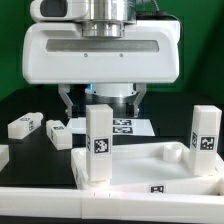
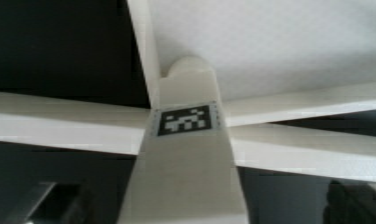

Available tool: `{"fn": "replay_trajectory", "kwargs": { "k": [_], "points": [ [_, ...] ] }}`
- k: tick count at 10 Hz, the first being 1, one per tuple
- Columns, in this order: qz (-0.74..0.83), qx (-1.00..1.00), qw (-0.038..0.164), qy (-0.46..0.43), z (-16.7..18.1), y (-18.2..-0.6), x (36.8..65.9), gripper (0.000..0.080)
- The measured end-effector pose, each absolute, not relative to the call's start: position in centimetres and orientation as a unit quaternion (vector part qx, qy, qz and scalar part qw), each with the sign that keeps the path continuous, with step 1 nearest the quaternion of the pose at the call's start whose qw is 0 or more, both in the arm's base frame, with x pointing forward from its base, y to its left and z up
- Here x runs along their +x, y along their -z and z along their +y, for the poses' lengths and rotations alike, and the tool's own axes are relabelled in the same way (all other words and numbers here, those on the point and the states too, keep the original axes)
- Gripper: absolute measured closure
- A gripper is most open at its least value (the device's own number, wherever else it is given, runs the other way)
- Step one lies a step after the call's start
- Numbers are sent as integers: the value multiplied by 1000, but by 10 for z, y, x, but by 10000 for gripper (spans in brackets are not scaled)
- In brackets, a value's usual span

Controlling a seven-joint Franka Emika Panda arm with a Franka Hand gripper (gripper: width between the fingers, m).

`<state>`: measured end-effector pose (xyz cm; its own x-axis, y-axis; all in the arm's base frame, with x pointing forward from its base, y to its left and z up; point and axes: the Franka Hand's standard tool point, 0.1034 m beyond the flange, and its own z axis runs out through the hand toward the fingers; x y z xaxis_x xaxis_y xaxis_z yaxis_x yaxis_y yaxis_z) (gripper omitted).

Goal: Assemble desk

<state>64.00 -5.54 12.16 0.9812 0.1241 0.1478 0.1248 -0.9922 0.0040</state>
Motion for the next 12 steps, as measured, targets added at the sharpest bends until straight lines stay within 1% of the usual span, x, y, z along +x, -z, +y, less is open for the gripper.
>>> {"fn": "replay_trajectory", "kwargs": {
  "k": [2,3,4,5,6,10,12],
  "points": [
    [-123,-990,-5,73,-57,-122,640,150],
    [-121,-990,-4,73,-57,-121,640,248],
    [-120,-990,-4,73,-57,-121,639,396],
    [-120,-990,-4,73,-57,-121,639,396],
    [-121,-990,-4,73,-57,-121,639,510],
    [-80,-994,0,73,-58,-121,639,510],
    [28,-997,11,75,-58,-121,639,510]
  ]
}}
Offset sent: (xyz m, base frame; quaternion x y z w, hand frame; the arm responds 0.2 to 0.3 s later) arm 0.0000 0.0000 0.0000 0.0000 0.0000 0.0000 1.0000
